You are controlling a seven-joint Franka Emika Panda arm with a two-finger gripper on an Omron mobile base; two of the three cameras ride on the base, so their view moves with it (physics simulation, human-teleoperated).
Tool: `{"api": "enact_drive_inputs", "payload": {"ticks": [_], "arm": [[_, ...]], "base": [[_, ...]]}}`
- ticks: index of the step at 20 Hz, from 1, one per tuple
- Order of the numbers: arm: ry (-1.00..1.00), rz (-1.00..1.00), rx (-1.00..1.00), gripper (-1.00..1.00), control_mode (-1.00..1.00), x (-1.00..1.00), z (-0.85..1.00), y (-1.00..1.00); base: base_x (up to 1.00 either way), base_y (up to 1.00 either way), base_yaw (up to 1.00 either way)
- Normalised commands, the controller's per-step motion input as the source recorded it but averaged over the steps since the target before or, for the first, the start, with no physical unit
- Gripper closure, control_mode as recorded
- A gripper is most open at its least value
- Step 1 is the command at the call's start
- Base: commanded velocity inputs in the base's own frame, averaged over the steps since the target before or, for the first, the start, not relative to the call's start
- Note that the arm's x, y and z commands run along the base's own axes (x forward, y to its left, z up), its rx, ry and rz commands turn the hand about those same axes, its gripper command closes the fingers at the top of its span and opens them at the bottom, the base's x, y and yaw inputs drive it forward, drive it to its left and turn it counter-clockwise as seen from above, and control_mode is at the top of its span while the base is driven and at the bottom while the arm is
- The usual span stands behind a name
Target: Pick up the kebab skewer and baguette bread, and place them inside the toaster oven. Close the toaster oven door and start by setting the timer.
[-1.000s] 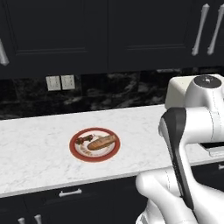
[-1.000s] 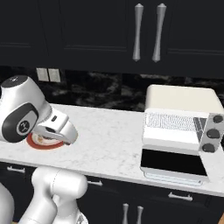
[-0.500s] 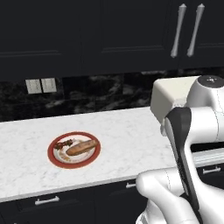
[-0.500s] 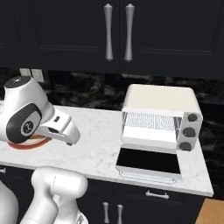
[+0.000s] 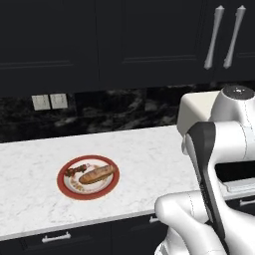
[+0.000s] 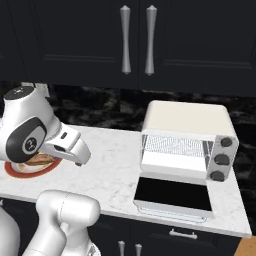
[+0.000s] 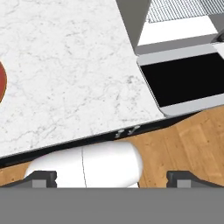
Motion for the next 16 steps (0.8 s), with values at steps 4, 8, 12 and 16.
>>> {"api": "enact_drive_inputs", "payload": {"ticks": [4,8,12,16], "arm": [[0.00,0.00,0.00,-1.00,1.00,0.00,0.00,0.00],[0.00,0.00,0.00,-1.00,1.00,0.00,0.00,0.00],[-0.04,0.00,0.00,-1.00,-1.00,0.00,0.00,-0.32],[-0.09,0.02,0.02,-1.00,-1.00,0.00,0.00,-1.00]], "base": [[0.33,-0.07,0.17],[0.16,-0.03,0.04],[0.00,0.00,0.00],[0.00,0.00,0.00]]}}
